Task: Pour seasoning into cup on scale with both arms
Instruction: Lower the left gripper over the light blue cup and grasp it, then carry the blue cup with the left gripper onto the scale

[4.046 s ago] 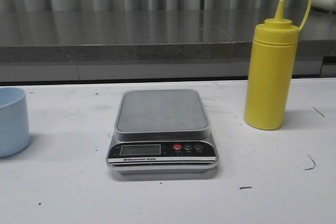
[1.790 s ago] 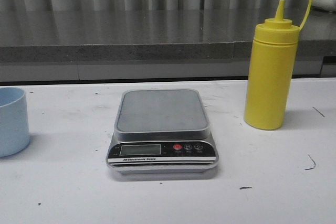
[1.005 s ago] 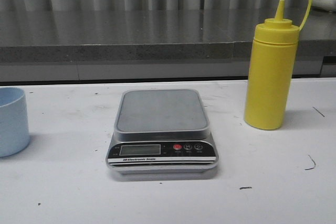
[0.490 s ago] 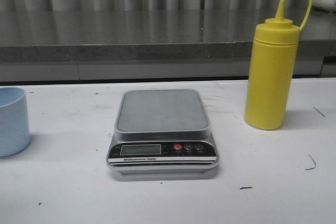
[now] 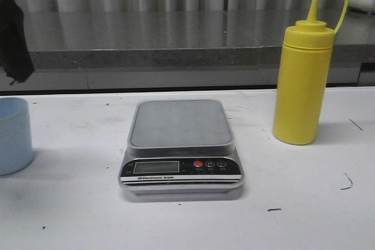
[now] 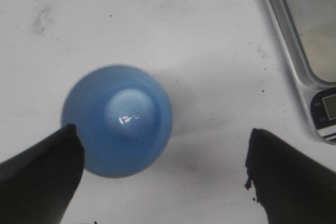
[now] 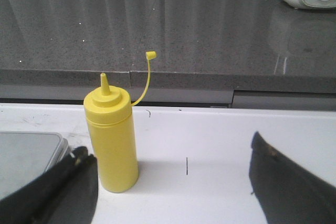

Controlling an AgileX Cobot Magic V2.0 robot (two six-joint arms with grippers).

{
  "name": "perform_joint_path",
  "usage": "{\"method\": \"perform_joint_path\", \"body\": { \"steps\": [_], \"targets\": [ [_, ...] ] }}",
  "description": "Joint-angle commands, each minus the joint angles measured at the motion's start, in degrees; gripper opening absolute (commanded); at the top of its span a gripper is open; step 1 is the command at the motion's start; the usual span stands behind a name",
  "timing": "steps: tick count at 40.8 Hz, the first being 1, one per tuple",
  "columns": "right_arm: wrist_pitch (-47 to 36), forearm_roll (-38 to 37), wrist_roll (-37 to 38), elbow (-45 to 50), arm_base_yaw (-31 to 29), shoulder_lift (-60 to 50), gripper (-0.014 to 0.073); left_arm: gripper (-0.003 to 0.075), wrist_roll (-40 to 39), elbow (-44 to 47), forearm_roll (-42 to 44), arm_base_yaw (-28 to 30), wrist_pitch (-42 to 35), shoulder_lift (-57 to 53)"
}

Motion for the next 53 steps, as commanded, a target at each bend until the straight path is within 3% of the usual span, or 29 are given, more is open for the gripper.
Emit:
{"method": "perform_joint_path", "body": {
  "steps": [1,8,16,22,31,38,53],
  "targets": [
    [-4.8,0.0,-0.4,-1.6,-0.1,0.8,0.0605,0.0596,0.0,-3.0,0.0,-0.6,-1.4,2.5],
    [-4.8,0.0,-0.4,-1.6,-0.1,0.8,0.0605,0.0580,0.0,-4.1,0.2,-0.7,-2.5,8.6],
    [-4.8,0.0,-0.4,-1.6,-0.1,0.8,0.0605,0.0454,0.0,-4.8,0.2,-0.7,-2.0,12.8],
    [-4.8,0.0,-0.4,-1.6,-0.1,0.8,0.0605,0.0299,0.0,-4.8,0.2,-0.7,-1.5,13.2],
    [-4.8,0.0,-0.4,-1.6,-0.1,0.8,0.0605,-0.0015,0.1,-4.8,0.2,-0.7,-0.9,13.2],
    [-4.8,0.0,-0.4,-1.6,-0.1,0.8,0.0605,-0.0020,0.9,-5.0,0.5,-0.7,0.3,13.2],
    [-4.8,0.0,-0.4,-1.6,-0.1,0.8,0.0605,-0.0020,1.1,-19.0,1.1,-2.6,18.2,13.3]
  ]
}}
